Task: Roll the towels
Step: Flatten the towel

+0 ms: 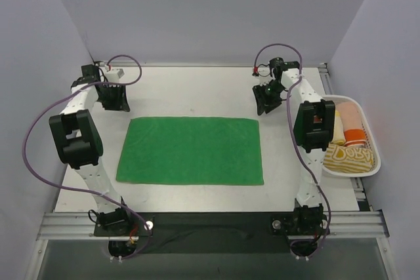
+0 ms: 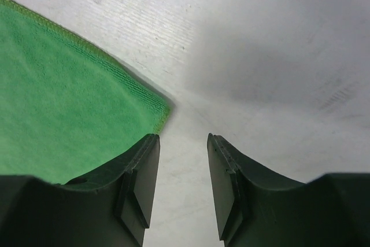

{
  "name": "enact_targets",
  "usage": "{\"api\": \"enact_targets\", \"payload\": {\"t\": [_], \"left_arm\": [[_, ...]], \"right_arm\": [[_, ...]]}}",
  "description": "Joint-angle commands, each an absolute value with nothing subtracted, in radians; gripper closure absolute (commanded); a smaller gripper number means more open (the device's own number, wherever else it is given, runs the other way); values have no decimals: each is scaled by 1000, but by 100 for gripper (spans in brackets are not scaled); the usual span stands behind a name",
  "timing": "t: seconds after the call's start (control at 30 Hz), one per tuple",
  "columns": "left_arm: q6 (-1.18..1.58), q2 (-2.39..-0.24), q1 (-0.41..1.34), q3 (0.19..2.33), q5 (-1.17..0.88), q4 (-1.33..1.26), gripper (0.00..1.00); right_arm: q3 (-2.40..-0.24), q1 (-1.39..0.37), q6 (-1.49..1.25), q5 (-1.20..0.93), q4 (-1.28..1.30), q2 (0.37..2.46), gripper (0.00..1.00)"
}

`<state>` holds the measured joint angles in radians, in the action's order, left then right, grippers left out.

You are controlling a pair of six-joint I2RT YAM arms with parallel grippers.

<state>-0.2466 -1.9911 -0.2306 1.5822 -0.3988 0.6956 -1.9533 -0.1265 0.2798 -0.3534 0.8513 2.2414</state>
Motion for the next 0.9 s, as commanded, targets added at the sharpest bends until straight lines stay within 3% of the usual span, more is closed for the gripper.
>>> {"api": "enact_targets", "payload": {"t": [0.0,0.4,0.87], "left_arm": [[-233,-1993,-229,1637,-391,666,49],[-235,-2042,-204,1612,-361,667,46],[-250,-2105,-152,1637,-324,681,48]], "right_arm": [[-1997,-140,226,-416,879,2275,60],[-1914,-190,213,-411,874,2322,62],[-1904,-192,206,-413,874,2301,96]]}}
